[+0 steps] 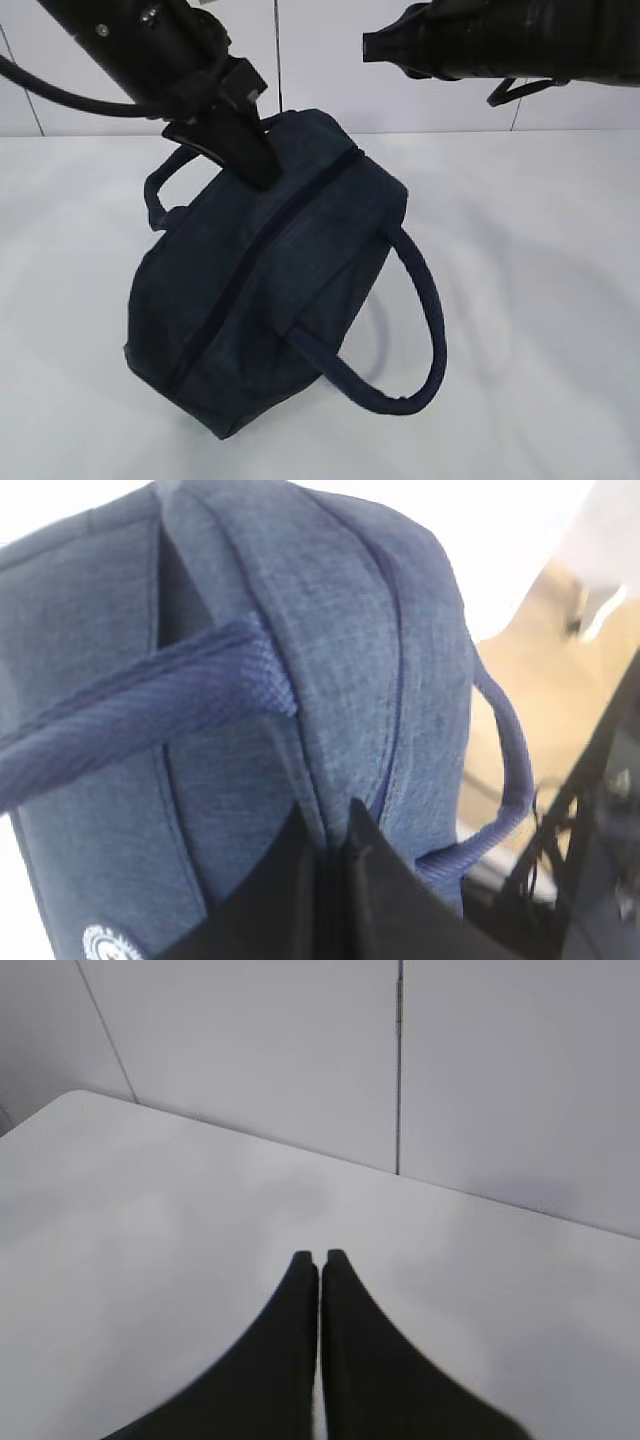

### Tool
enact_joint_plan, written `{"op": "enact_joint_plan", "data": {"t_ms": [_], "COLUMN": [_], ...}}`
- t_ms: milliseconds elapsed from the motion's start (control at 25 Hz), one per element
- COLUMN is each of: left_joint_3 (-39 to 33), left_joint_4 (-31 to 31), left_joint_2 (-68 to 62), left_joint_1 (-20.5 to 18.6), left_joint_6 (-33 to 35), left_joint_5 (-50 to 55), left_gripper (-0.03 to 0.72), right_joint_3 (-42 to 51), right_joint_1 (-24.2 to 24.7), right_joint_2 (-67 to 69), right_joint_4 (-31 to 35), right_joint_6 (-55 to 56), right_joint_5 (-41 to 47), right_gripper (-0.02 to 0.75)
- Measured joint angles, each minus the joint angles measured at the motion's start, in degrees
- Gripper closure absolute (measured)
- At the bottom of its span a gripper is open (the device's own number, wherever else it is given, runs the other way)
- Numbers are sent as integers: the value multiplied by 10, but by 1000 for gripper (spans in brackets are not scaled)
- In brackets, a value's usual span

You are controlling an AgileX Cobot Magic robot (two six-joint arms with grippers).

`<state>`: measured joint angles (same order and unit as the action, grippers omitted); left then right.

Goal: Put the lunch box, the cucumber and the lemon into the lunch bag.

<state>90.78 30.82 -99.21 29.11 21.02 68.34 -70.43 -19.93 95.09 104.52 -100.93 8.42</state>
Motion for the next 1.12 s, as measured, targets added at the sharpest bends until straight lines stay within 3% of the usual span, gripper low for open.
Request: {"op": "enact_joint_plan", "data": {"t_ms": [640, 1120], "left_joint_3": [0, 1], "left_joint_4": [164, 209], "left_joint_2": [-75, -143], "left_joint_1": [-5, -86], "left_joint_6": [-1, -3], "left_joint_5": [-206, -231], "left_gripper": [697, 697], "right_joint_3": [0, 0], "right_joint_1": [0, 0], "right_joint_2": [-79, -80], "right_joint_4": [6, 6], "right_joint_6": [0, -2], "right_joint_5": [-75, -76], "right_gripper": [738, 738]}}
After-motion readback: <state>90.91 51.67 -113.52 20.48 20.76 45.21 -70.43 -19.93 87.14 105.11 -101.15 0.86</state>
